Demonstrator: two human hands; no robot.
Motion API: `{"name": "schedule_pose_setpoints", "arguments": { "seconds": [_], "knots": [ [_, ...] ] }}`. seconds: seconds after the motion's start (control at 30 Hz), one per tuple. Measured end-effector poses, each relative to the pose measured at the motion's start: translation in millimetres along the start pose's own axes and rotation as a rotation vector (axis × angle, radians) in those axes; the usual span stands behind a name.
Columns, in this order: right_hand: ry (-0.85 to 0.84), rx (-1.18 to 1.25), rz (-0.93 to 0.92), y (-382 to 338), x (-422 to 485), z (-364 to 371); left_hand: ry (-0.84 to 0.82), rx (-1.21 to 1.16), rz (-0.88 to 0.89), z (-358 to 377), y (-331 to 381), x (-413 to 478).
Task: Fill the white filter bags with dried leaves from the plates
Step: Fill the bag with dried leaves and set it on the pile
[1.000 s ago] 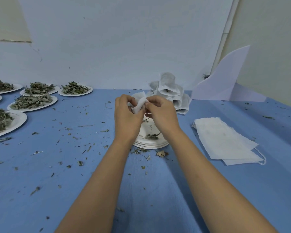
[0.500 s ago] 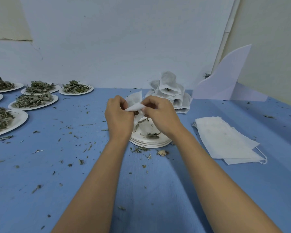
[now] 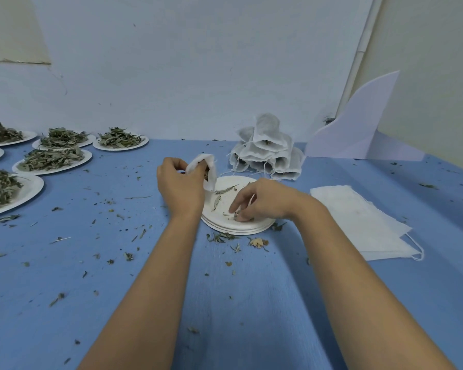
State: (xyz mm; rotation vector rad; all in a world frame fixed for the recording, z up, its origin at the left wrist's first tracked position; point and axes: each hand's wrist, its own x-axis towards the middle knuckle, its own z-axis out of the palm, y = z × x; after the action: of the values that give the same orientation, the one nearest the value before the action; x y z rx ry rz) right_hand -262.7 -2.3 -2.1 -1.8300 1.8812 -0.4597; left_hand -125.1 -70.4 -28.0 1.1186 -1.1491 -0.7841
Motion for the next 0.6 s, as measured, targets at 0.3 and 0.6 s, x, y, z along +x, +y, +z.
{"name": "schedule_pose_setpoints", "arguments": {
  "seconds": [0.3, 0.6],
  "knots": [
    [0.165, -0.073, -0.008, 1, 7, 10, 0.065, -0.099, -0.08, -3, -1, 5],
    [0.706, 0.105, -0.004, 6, 33, 17, 0.109, -0.123, -0.077, -3, 0, 6]
  ]
}}
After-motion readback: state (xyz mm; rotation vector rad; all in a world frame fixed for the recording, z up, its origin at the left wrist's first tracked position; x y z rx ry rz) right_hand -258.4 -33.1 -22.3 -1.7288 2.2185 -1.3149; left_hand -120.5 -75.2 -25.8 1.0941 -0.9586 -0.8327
